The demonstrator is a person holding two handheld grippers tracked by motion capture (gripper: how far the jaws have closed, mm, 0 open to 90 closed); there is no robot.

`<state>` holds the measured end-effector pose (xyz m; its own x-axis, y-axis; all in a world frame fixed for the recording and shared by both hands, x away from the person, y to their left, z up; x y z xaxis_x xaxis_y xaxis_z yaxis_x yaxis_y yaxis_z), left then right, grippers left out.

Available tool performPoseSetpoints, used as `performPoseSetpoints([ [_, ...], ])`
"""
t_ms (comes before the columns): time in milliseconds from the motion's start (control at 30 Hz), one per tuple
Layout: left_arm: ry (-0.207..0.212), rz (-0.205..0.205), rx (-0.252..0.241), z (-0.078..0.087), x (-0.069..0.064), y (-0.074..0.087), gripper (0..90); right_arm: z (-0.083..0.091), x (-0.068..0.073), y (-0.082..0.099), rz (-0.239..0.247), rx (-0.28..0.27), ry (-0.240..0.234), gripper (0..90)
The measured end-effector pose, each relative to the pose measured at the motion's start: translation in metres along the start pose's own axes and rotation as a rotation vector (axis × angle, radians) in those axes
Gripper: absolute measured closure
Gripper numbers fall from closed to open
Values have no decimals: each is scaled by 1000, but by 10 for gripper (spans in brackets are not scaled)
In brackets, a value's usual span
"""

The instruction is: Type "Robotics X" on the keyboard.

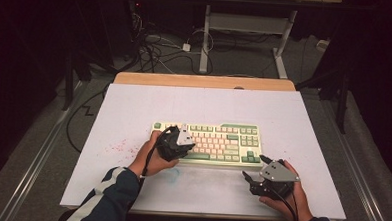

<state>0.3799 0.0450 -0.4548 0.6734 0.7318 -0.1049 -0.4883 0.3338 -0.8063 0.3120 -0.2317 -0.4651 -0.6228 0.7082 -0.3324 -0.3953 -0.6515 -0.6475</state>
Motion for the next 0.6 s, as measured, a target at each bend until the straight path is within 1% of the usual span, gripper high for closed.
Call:
performPoseSetpoints([
  [33,-8,-5,-15,2,0,0,579,0,0,0,-1,-2,0,259],
  [67,1,-5,-20,5,1,1,540,1,0,0,-4,-2,-1,258],
  [100,-3,-5,-32,8,1,2,481,1,-1,0,-5,-3,1,258],
  [133,-24,-16,-51,10,2,2,438,1,-1,0,-6,-3,1,259],
  [167,-25,-12,-65,13,3,3,429,1,-1,0,-7,-2,0,258],
  [200,-21,-15,-71,17,4,4,383,1,-2,0,-8,-3,1,258],
  [233,-33,-23,-86,19,4,5,340,1,-2,0,-13,-5,-1,259],
  [267,-43,-31,-100,21,5,7,323,1,-2,0,-12,-6,0,259],
  [300,-36,-30,-108,24,6,8,295,1,-2,0,-13,-5,1,259],
  [333,-39,-30,-115,26,7,9,266,1,-2,0,-14,-5,3,260],
  [400,-54,-34,-121,29,9,12,230,2,-3,0,-15,-6,1,260],
  [433,-53,-39,-133,31,10,13,223,2,-3,0,-15,-6,2,260],
  [467,-52,-33,-142,34,11,14,216,2,-3,0,-16,-6,1,260],
  [500,-49,-32,-141,36,12,16,211,2,-3,0,-14,-7,0,260],
  [567,-54,-40,-160,41,15,19,203,2,-3,0,-17,-6,3,262],
  [600,-50,-35,-165,44,16,21,203,2,-3,1,-21,-5,0,262],
])
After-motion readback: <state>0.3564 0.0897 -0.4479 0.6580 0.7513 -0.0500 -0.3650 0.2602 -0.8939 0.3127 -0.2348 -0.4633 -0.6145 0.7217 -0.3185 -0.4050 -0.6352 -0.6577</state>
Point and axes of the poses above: each handheld gripper's, and its own axes: z roughly backward along the jaws, y roughly out of its underside, x roughly to its left, the point moved 1 cm from there along -z, roughly forward along the jaws, and after that the axes turned 14 degrees about x, right-handed, at the moved point
